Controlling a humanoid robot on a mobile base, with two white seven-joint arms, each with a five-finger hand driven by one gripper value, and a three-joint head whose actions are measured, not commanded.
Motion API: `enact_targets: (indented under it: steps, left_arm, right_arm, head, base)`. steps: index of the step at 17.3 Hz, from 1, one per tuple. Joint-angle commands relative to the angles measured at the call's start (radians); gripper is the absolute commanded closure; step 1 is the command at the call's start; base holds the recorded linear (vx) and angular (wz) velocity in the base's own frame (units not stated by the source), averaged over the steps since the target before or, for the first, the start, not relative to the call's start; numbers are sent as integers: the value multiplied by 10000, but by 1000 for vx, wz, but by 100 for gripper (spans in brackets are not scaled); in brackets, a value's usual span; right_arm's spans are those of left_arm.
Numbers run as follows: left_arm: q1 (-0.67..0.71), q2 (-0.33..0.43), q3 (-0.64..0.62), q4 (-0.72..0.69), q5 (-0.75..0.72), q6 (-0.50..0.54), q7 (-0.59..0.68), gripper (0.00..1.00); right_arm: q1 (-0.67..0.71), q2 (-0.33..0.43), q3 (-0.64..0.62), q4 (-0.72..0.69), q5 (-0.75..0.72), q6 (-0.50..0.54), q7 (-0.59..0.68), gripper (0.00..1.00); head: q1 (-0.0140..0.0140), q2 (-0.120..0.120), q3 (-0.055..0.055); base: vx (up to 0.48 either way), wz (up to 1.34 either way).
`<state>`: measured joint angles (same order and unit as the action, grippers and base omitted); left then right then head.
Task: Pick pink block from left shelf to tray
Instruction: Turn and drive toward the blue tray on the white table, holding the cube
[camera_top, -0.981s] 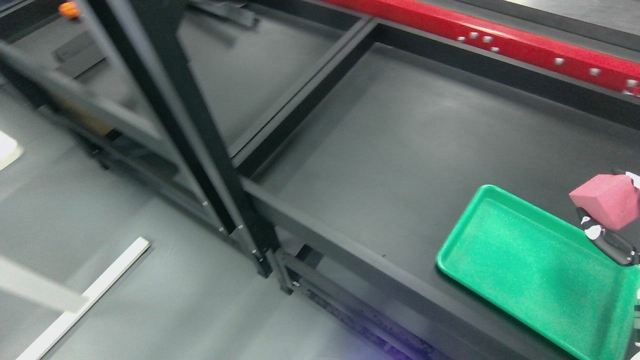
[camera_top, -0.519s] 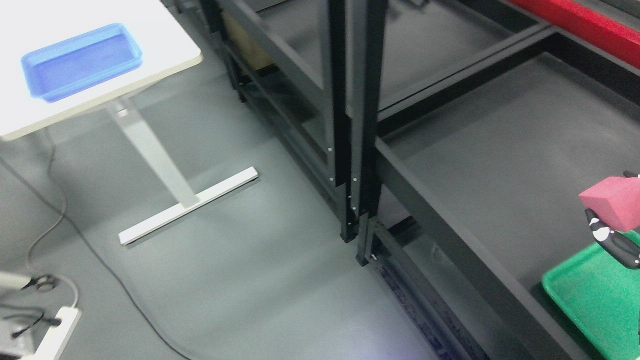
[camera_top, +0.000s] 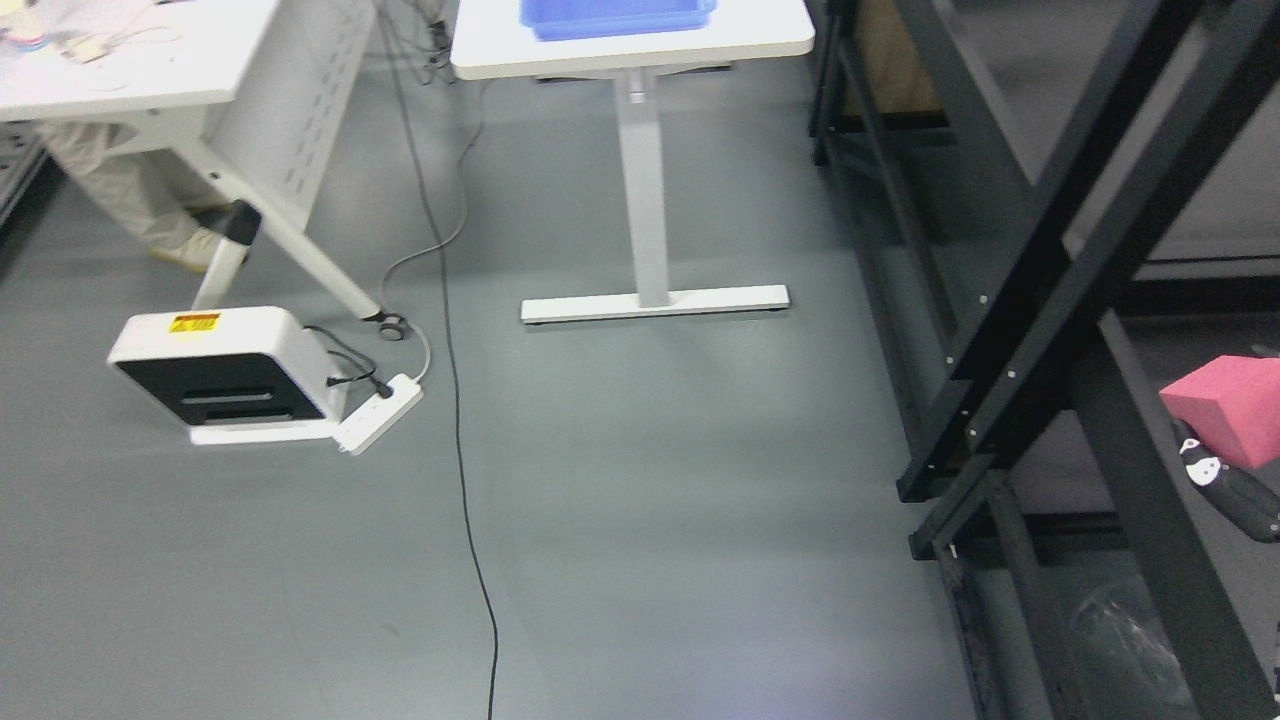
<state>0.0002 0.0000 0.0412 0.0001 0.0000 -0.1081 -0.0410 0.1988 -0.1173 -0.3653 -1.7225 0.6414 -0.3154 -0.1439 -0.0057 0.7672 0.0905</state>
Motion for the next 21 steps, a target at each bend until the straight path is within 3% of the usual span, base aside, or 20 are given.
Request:
enact_targets:
  steps: [1, 10, 21]
  left_arm:
    - [-308, 175, 2, -175, -15, -8, -4, 0]
    - [-308, 175, 2, -175, -15, -8, -4, 0]
    - [-308, 175, 2, -175, -15, -8, -4, 0]
  right_arm:
    - [6, 145, -44, -17, -2, -52, -3, 97]
    - [-24, 160, 48, -17, -2, -82, 13, 97]
    - [-24, 206, 201, -2, -2, -82, 43, 97]
  head:
    - [0, 0, 0]
    - [0, 0, 0]
    - [0, 0, 0]
  base:
    - [-124, 842]
    - [-32, 304]
    - [159, 404]
